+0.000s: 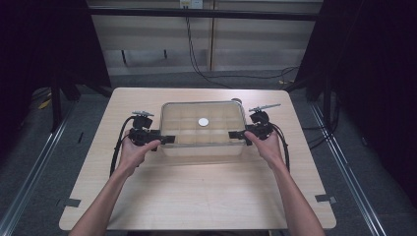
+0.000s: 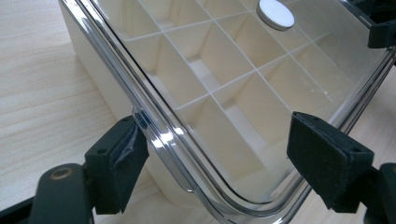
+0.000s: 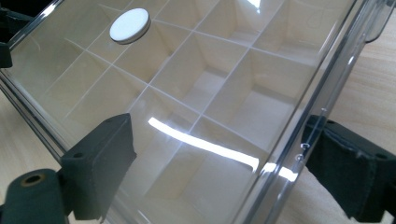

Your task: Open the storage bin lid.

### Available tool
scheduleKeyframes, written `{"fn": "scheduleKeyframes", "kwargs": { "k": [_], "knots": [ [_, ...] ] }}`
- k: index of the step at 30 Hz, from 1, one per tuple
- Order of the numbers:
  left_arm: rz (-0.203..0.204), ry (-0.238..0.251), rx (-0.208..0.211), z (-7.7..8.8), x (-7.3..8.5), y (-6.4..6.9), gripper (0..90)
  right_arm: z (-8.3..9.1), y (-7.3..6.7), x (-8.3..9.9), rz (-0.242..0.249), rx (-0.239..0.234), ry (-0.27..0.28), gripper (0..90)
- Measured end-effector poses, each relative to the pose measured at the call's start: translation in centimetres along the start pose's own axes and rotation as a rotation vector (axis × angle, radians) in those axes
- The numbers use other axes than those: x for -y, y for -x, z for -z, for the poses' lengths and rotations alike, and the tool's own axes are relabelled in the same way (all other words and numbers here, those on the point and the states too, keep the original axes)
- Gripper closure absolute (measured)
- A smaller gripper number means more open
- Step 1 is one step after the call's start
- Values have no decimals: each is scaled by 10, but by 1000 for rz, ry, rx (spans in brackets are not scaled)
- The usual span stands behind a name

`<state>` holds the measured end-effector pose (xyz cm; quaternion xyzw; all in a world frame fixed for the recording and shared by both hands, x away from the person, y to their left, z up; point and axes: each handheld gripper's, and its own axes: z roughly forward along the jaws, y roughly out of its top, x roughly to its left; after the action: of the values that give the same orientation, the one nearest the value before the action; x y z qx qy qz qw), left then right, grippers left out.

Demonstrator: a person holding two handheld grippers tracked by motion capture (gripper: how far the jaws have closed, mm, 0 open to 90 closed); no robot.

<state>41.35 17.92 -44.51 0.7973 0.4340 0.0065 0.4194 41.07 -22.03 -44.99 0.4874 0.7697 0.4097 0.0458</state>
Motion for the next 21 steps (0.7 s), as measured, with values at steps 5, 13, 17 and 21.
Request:
{"fn": "scheduleKeyframes", "kwargs": {
  "k": [5, 13, 17, 21],
  "knots": [
    [1, 3, -1, 0, 0, 0, 204, -4, 2, -1, -21, 3, 9, 80],
    [5, 7, -2, 1, 1, 0, 213, 0, 0, -2, -20, 33, 12, 151],
    [13, 11, 2, 2, 2, -2, 241, 5, 5, 0, -55, 27, 46, 258],
    [12, 12, 3, 2, 2, -2, 240, 7, 4, 0, -45, 50, 61, 287]
  ]
}}
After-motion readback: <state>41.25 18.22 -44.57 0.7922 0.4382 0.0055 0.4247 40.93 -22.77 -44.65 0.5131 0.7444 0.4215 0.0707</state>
